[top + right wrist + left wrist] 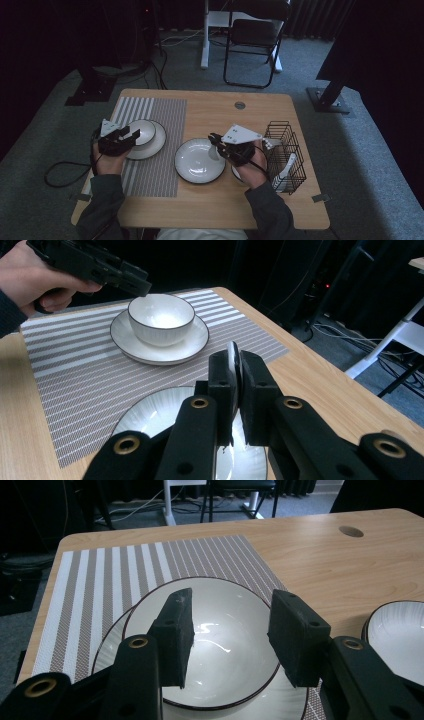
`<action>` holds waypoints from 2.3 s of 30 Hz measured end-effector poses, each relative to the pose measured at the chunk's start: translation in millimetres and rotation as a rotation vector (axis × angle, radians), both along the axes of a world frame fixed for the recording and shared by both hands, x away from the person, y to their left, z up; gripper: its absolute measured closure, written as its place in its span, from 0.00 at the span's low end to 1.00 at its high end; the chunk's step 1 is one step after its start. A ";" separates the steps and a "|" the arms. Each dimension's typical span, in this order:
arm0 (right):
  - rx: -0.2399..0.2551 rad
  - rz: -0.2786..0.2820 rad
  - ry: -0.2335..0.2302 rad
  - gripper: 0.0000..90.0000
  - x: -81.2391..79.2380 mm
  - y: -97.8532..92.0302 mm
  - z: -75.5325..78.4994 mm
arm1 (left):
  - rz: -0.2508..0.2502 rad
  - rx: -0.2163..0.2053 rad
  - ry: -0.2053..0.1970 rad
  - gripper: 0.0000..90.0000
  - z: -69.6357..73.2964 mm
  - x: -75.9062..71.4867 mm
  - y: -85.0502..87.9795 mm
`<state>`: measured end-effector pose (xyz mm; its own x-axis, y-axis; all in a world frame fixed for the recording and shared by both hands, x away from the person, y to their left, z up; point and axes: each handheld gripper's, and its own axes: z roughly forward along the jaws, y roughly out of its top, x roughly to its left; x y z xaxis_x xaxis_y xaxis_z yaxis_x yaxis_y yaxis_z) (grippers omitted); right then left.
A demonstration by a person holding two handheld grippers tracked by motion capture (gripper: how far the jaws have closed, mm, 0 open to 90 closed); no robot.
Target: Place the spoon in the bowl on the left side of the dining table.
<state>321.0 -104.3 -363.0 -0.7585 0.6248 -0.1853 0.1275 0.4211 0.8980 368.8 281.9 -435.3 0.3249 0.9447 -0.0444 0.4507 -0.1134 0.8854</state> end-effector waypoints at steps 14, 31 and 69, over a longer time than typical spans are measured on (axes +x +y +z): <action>0.008 0.021 0.009 0.94 12.4 15.6 -0.4 | 0.003 0.008 -0.002 0.60 -3.7 -7.2 -0.1; 0.010 0.046 0.026 0.94 28.6 36.4 -5.6 | 0.003 0.010 -0.001 0.60 -4.9 -12.1 0.4; -0.036 0.103 0.029 0.94 67.2 93.2 -12.6 | -0.002 0.006 0.010 0.60 -6.3 -14.9 1.9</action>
<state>388.2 -11.0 -375.6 -0.8239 0.5364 -0.1832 0.1075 0.4653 0.8786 353.9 283.8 -441.6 0.3265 0.9443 -0.0420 0.4590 -0.1195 0.8803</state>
